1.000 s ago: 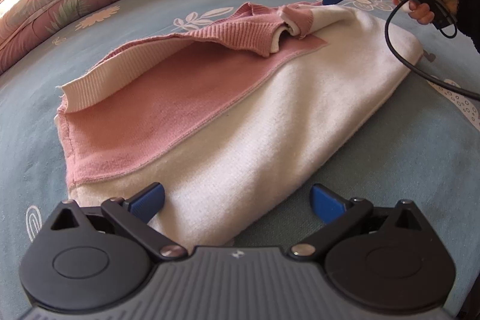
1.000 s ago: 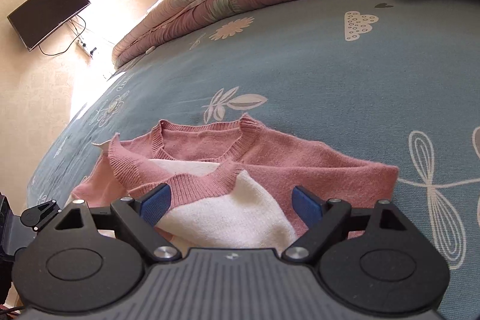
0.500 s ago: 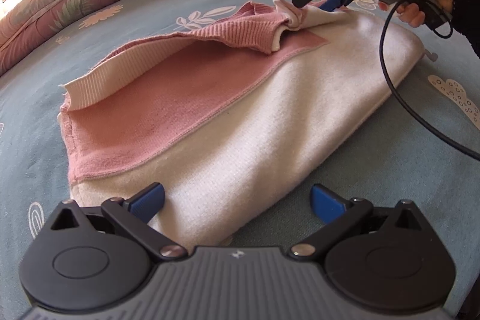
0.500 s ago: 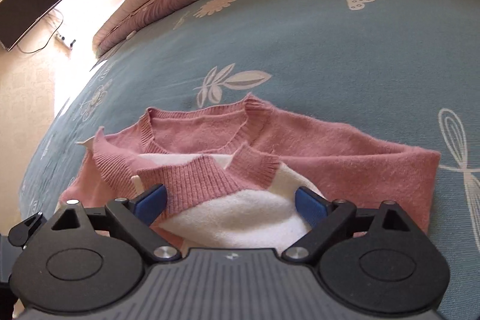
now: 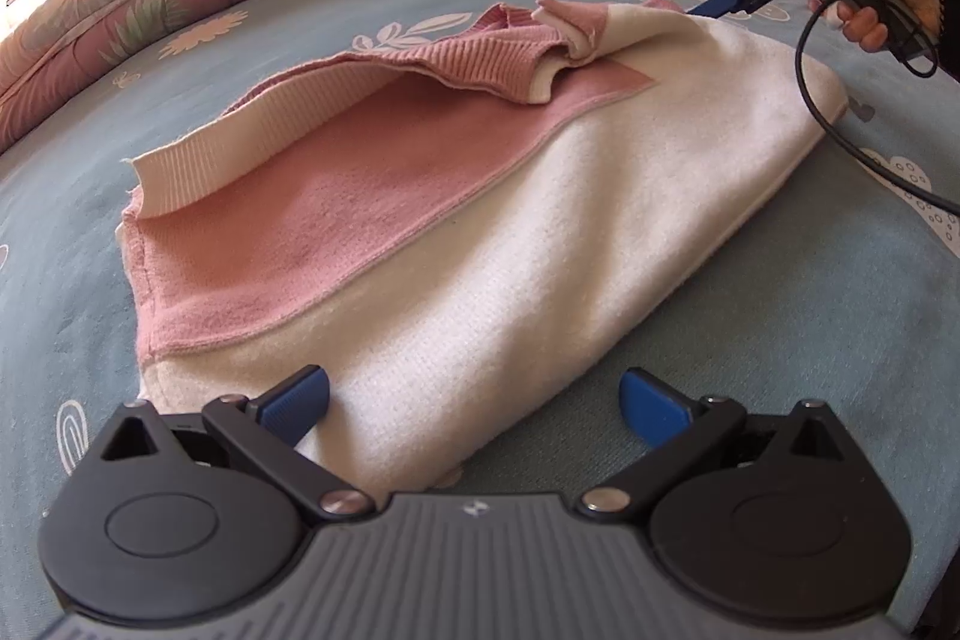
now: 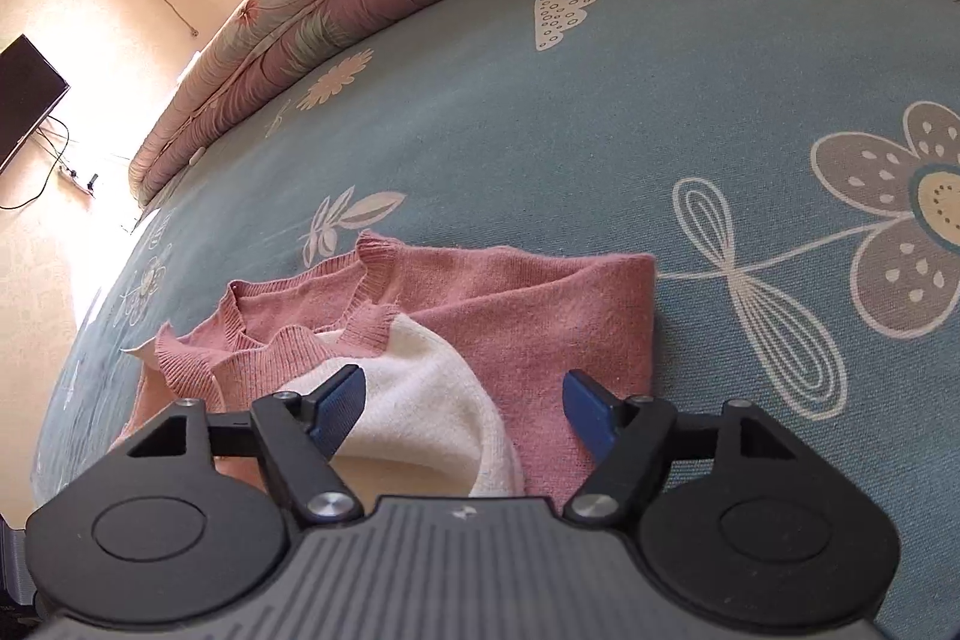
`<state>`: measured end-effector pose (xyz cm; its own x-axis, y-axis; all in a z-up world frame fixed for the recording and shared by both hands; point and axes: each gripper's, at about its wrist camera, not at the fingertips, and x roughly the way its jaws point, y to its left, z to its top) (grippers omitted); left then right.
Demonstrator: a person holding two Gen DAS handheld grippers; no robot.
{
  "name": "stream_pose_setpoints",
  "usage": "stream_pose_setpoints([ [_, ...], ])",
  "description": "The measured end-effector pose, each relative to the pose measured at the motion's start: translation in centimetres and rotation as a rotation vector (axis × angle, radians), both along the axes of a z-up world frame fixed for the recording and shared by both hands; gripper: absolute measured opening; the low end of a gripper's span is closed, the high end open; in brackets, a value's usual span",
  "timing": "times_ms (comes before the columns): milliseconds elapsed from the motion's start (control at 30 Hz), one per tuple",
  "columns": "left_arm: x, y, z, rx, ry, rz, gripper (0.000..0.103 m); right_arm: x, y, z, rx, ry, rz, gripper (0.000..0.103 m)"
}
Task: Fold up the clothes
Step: 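Grasp the side edge with the right gripper and fold it over the body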
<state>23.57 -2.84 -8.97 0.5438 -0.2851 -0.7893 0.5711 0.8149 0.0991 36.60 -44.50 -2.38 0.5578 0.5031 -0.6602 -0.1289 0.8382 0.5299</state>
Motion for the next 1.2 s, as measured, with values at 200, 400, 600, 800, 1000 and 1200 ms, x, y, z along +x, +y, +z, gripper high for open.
stream_pose_setpoints([
  [200, 0.0, 0.0, -0.1, -0.002, 0.005, 0.002, 0.102, 2.8, 2.4, -1.3, 0.013, 0.014, 0.094, 0.072],
  [400, 0.1, 0.2, -0.2, -0.012, 0.009, -0.003, 0.102, 2.1, 0.6, -1.2, 0.158, 0.039, 0.123, 0.072],
  [600, 0.2, 0.1, -0.3, -0.011, 0.009, -0.002, 0.102, 0.7, -3.2, -3.9, 0.368, 0.095, 0.070, 0.069],
  [800, 0.3, 0.0, -0.2, -0.003, 0.017, 0.002, 0.102, 3.6, -2.0, -4.2, 0.421, 0.092, 0.114, 0.076],
  [1000, 0.4, 0.0, -0.3, -0.008, 0.022, -0.002, 0.103, 4.4, -0.9, -2.8, 0.386, 0.091, 0.204, 0.076],
  [1200, 0.6, 0.1, -0.4, -0.013, 0.020, -0.006, 0.103, 3.8, -1.3, -1.4, 0.445, 0.049, 0.293, 0.075],
])
